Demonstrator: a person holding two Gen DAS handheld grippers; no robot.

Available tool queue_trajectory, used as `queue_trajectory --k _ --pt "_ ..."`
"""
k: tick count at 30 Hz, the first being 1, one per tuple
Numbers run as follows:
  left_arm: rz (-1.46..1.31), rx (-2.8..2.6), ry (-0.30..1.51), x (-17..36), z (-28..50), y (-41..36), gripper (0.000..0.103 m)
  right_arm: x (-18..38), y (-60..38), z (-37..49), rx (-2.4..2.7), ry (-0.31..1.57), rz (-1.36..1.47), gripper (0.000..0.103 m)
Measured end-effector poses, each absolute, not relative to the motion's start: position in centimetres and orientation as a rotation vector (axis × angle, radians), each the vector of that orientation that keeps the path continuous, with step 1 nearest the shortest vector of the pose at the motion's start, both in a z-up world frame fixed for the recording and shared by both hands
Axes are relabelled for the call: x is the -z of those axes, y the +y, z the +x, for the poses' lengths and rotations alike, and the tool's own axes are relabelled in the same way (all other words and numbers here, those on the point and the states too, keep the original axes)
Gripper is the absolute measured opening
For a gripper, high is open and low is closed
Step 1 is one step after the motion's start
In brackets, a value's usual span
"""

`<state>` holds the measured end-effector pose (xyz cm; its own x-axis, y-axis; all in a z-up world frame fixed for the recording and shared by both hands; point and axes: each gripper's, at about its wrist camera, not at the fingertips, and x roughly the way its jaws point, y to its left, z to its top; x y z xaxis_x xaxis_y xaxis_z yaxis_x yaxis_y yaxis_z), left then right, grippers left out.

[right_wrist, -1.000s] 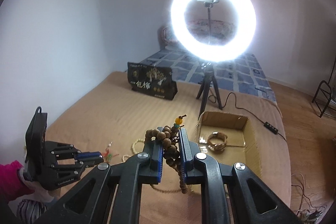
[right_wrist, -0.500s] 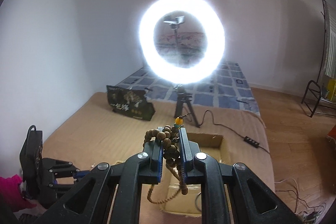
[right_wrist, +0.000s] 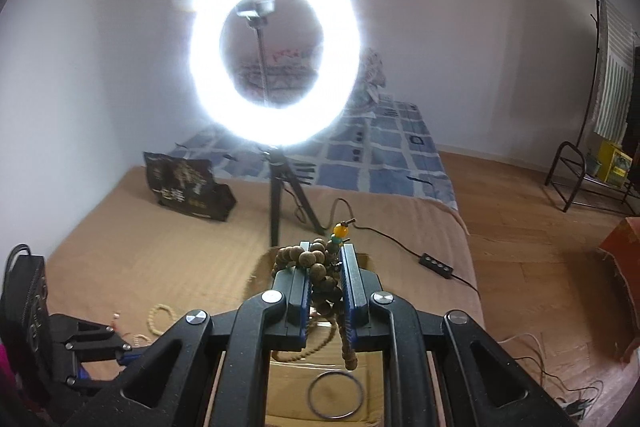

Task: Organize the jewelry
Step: 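Carry the bead strand and pearl stud into the box and release both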

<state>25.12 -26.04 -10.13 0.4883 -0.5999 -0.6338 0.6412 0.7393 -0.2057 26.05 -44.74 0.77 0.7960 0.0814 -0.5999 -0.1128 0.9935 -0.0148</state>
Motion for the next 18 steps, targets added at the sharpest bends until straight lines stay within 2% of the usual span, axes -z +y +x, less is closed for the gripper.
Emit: queue_trajectory --k 18 --pt "0.085 0.759 0.838 13.4 27.2 -29.8 0.006 6.0 -47.1 29.4 -0.075 0.785 0.009 0.012"
